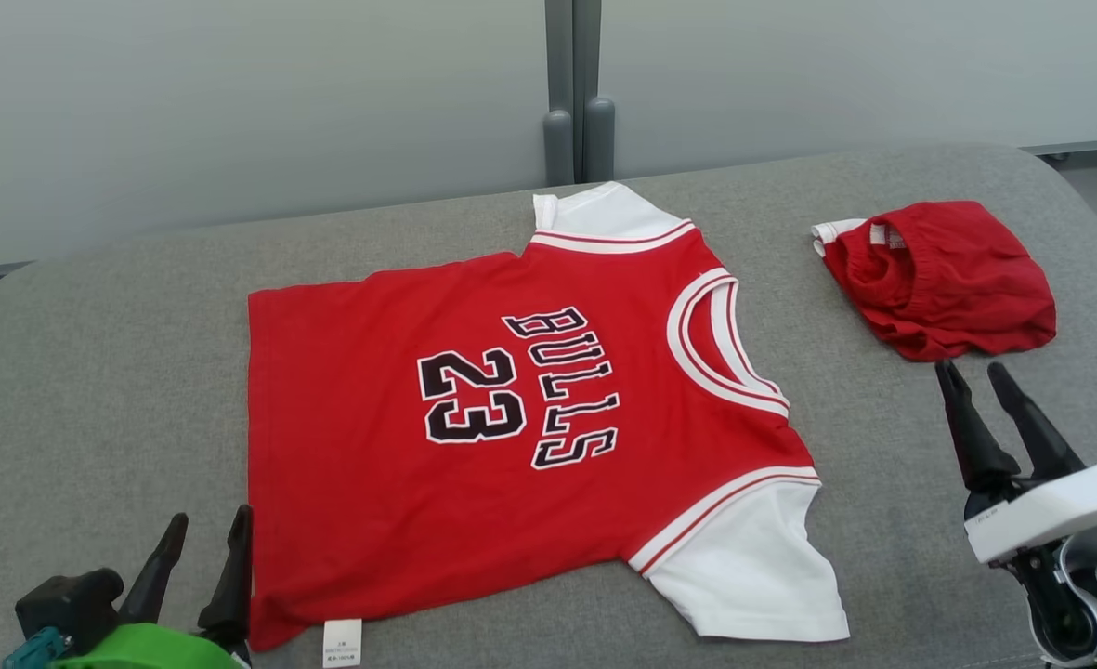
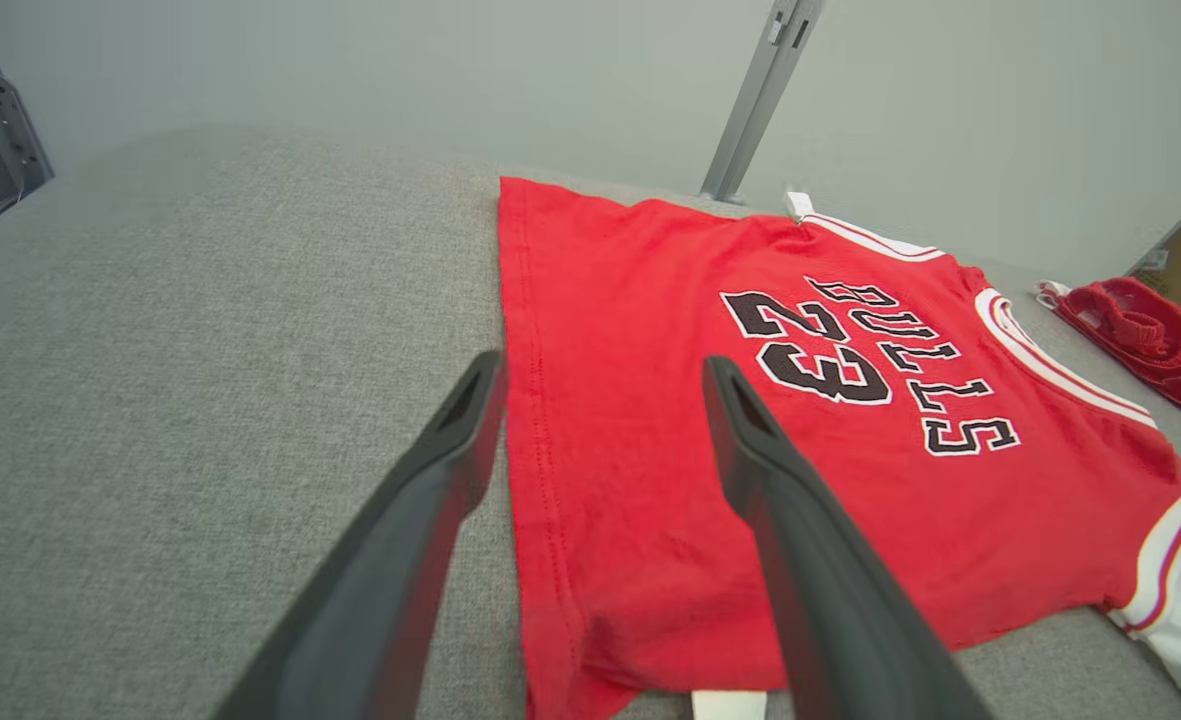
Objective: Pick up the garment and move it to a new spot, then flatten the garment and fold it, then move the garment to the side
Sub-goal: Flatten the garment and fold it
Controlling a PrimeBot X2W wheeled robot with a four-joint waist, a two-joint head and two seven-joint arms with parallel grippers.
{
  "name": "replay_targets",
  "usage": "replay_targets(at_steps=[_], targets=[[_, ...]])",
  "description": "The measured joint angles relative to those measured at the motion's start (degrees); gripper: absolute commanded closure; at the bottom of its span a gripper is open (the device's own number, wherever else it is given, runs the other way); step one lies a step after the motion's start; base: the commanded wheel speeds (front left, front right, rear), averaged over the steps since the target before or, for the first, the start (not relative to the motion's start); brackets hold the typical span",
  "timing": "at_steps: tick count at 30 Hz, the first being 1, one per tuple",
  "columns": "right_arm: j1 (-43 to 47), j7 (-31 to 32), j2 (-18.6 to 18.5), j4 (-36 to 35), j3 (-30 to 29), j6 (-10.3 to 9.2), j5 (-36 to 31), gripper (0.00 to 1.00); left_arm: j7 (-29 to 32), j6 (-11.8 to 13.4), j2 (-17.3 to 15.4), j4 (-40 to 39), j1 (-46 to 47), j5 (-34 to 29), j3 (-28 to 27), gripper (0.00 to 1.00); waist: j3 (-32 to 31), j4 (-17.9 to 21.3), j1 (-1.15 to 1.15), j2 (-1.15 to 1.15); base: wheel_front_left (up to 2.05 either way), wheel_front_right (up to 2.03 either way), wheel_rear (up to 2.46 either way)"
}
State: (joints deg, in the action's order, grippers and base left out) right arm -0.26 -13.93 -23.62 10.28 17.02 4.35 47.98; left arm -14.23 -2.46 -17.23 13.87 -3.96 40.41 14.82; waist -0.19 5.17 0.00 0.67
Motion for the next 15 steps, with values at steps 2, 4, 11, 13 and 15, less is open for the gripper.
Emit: replay_targets(at_steps=[2, 4, 11, 13, 15], targets=[[-1.3, 0.0, 0.0, -1.0, -0.3, -0.73, -1.2, 0.00, 0.0, 0.7, 0.8, -1.7, 0.6, -0.8, -0.1, 0.00, -0.3, 0.1, 0.00, 0.00, 0.00, 0.00, 0.00], [-2.8, -0.3, 0.0, -2.1, -0.3, -1.55, -3.5, 0.00, 0.0, 1.5, 1.6, -3.4, 1.1, -1.9, -0.3, 0.00, -0.6, 0.2, 0.00, 0.00, 0.00, 0.00, 0.00], [-5.9, -0.5, 1.2, -5.2, -0.8, -4.64, -8.7, 0.00, 0.0, 4.8, 4.5, -9.1, 2.4, -4.7, -3.0, 0.00, -1.1, 0.3, 0.00, 0.00, 0.00, 0.00, 0.00], [-6.5, -0.5, 1.8, -5.9, -0.5, -5.57, -10.9, 0.00, 0.0, 5.4, 5.2, -9.6, 2.4, -5.8, -3.3, 0.00, -1.3, 0.2, 0.00, 0.00, 0.00, 0.00, 0.00], [-7.0, -0.5, 2.5, -6.7, -0.5, -6.73, -12.8, 0.00, 0.0, 5.9, 5.6, -10.3, 2.4, -6.5, -3.3, 0.00, -1.4, 0.2, 0.00, 0.00, 0.00, 0.00, 0.00]])
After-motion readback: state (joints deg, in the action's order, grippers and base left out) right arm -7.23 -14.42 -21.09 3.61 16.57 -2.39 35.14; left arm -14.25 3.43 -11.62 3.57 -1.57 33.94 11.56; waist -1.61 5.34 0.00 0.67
